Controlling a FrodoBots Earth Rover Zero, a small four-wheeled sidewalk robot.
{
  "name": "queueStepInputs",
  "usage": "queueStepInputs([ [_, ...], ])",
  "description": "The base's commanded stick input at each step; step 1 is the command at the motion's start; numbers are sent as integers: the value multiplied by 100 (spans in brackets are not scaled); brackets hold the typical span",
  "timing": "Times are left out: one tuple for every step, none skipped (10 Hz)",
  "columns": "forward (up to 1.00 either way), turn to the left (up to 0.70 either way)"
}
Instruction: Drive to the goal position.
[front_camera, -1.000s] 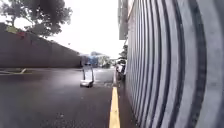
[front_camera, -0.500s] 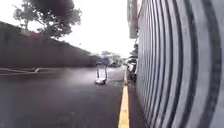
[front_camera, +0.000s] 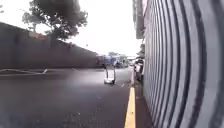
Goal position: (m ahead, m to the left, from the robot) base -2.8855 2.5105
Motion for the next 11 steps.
queueStepInputs([
  [29,40],
  [29,40],
  [29,40],
  [28,38],
  [26,39],
  [24,51],
  [0,24],
  [0,24],
  [0,24],
  [0,24],
  [0,24],
])
